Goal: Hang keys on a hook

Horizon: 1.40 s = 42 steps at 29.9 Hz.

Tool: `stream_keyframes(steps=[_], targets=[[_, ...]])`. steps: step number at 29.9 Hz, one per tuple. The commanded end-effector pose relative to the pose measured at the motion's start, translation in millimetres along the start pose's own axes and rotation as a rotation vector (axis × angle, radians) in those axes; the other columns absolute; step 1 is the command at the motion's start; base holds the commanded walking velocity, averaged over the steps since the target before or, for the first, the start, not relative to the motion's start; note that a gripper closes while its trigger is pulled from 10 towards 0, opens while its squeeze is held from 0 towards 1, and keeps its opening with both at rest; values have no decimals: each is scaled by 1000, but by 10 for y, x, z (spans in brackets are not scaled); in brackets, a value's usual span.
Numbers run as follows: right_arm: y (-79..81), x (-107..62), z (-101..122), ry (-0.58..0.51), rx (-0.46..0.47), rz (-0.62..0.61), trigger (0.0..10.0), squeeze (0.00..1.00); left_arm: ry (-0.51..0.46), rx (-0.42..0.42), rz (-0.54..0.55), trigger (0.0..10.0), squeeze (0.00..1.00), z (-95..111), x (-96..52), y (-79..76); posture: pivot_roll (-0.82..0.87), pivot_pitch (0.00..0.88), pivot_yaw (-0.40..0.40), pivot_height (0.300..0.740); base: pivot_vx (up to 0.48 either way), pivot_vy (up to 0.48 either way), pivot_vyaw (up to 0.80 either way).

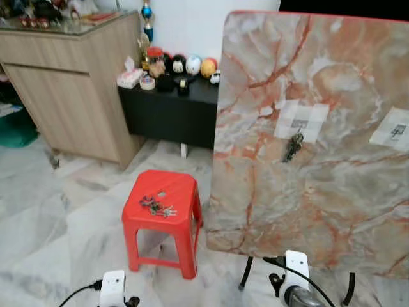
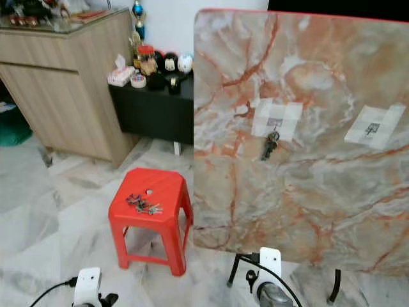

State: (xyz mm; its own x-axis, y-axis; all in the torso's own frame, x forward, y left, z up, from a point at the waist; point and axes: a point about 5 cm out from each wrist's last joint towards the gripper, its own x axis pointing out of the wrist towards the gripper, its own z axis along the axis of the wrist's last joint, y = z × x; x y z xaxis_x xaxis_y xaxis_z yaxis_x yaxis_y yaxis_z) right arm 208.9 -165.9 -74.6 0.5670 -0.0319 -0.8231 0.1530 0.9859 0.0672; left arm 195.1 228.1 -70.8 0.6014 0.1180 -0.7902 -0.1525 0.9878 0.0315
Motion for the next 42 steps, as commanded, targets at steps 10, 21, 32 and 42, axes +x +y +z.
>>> stream_keyframes(steps=[10,21,32,42], targets=[[-22,5,54,-4,3,-11,10000,0,18,8,-2,10000,0,-56,-7,-9,47,0,-15,740,0,480,0],[-15,6,73,-9,8,-8,10000,0,17,5,-1,10000,0,-53,-7,-7,53,0,-17,740,0,480,0],[-16,7,75,-10,17,-12,10000,0,17,7,-2,10000,0,-49,-6,-6,53,0,-16,740,0,480,0],[-7,7,76,-9,19,-10,10000,0,11,13,-2,10000,0,-41,-6,-5,53,0,-16,740,0,314,0]])
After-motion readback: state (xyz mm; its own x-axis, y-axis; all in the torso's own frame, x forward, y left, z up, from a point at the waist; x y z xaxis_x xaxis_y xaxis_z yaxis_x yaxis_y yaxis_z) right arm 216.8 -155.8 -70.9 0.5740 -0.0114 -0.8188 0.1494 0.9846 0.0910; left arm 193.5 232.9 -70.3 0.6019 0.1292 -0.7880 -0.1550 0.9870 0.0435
